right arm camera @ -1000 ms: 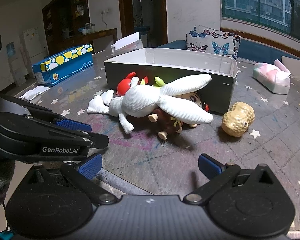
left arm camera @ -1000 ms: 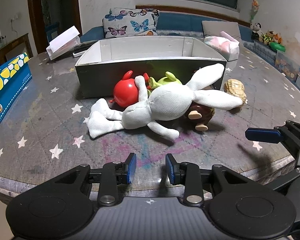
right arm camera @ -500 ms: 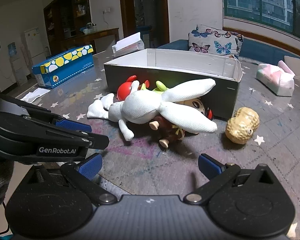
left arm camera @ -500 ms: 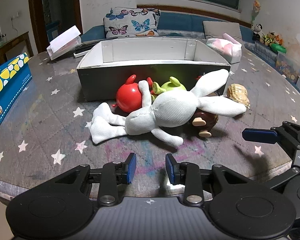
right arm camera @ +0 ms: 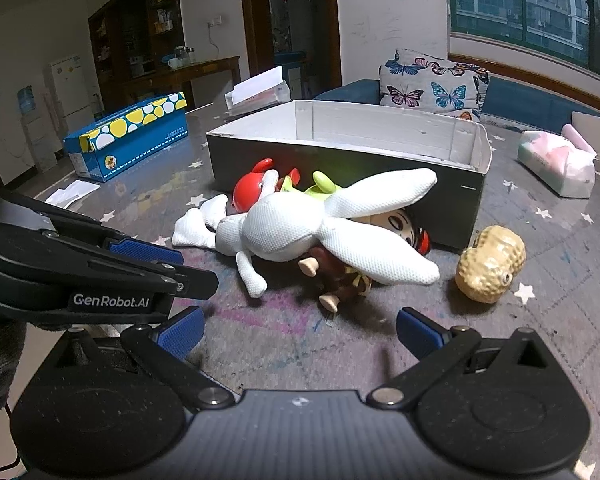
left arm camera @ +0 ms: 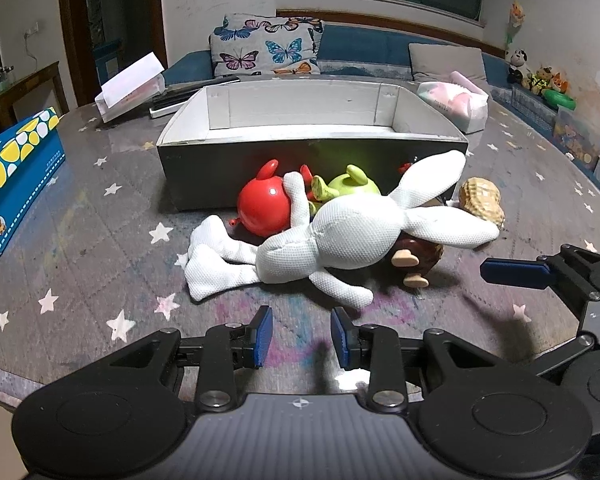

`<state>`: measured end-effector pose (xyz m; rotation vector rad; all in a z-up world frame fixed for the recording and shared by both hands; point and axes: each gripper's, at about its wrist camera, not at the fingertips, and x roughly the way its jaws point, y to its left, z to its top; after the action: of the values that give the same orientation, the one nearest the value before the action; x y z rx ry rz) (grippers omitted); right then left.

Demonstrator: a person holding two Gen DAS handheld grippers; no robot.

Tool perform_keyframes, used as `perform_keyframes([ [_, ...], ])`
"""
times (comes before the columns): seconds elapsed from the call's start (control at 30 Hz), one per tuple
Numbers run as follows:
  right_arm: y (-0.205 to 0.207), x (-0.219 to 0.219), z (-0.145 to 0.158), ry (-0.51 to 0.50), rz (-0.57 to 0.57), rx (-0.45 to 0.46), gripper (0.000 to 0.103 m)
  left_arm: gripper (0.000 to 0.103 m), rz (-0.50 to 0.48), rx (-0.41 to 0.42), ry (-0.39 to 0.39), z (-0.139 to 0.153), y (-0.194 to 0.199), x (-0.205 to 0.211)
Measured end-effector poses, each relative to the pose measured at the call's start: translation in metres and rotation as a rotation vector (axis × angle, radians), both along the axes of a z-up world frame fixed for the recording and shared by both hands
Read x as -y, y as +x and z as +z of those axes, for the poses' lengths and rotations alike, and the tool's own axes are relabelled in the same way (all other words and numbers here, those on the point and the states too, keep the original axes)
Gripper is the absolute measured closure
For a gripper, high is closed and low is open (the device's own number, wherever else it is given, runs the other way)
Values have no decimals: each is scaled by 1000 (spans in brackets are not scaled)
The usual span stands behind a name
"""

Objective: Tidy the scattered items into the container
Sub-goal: 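Move the right tool toward the white plush rabbit, then grasp the white plush rabbit's ear with the right gripper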

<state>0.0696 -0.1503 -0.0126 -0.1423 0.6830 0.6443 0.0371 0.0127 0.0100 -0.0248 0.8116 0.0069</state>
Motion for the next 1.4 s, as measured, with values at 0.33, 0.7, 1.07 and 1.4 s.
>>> perform_keyframes([
  [0.33, 13, 0, 11, 36, 3, 12, 4, 69, -35, 42, -23, 18, 9, -1],
  [0.7, 30, 6, 21, 57, -7, 34, 16, 69, -85, 67, -47, 22, 21, -12],
  [1.07, 46, 10, 26, 102, -13, 23, 27, 69, -95, 60, -8, 12, 16, -44],
  [1.4, 64, 11, 26, 154, -21, -19, 61, 68, -155, 28, 41, -7, 23, -42],
])
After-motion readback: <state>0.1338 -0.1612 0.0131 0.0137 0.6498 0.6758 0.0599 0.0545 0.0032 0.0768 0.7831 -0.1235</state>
